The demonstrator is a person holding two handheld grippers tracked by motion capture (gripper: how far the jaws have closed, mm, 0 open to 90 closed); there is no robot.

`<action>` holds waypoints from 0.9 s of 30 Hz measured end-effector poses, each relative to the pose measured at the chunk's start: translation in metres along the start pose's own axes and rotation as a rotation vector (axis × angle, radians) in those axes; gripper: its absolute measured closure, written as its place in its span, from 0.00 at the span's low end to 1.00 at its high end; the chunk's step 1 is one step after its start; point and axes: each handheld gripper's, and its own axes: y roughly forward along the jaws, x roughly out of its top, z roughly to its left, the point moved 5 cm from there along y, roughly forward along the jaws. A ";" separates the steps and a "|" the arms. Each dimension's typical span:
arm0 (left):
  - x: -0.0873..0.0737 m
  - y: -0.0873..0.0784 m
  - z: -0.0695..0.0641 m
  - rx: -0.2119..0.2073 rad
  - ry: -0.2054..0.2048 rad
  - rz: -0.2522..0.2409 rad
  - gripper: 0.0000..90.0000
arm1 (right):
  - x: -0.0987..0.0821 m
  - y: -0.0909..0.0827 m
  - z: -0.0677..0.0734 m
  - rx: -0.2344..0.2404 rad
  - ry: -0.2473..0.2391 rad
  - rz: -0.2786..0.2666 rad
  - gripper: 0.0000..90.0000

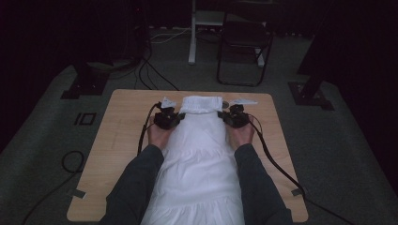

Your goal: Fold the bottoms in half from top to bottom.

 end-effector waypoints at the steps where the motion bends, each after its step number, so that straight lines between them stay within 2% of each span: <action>1: 0.009 -0.004 0.000 0.006 0.014 -0.017 0.95 | 0.009 -0.005 0.001 -0.005 -0.005 -0.024 0.96; 3: 0.025 -0.013 -0.001 0.018 0.038 -0.048 0.95 | 0.024 -0.016 0.003 -0.011 -0.019 -0.075 0.96; 5: 0.036 -0.019 -0.002 0.021 0.050 -0.070 0.95 | 0.036 -0.025 0.005 -0.005 -0.026 -0.103 0.96; 9: 0.039 -0.027 -0.004 0.013 0.064 -0.077 0.95 | 0.042 -0.036 0.010 0.003 -0.053 -0.117 0.96; 15: 0.027 -0.035 -0.011 -0.012 0.078 -0.062 0.95 | 0.030 -0.045 0.017 0.029 -0.065 -0.097 0.95; 19: 0.020 -0.053 -0.023 -0.042 0.110 -0.077 0.95 | 0.018 -0.056 0.023 0.052 -0.075 -0.090 0.95; 20: 0.020 -0.053 -0.023 -0.042 0.110 -0.077 0.95 | 0.018 -0.056 0.023 0.052 -0.075 -0.090 0.95; 22: 0.008 -0.069 -0.035 -0.072 0.133 -0.079 0.95 | 0.008 -0.068 0.030 0.085 -0.079 -0.088 0.95; 24: -0.003 -0.080 -0.044 -0.092 0.152 -0.077 0.95 | -0.001 -0.079 0.037 0.097 -0.100 -0.084 0.95; 27: -0.019 -0.095 -0.055 -0.126 0.164 -0.074 0.95 | -0.016 -0.092 0.048 0.130 -0.117 -0.074 0.95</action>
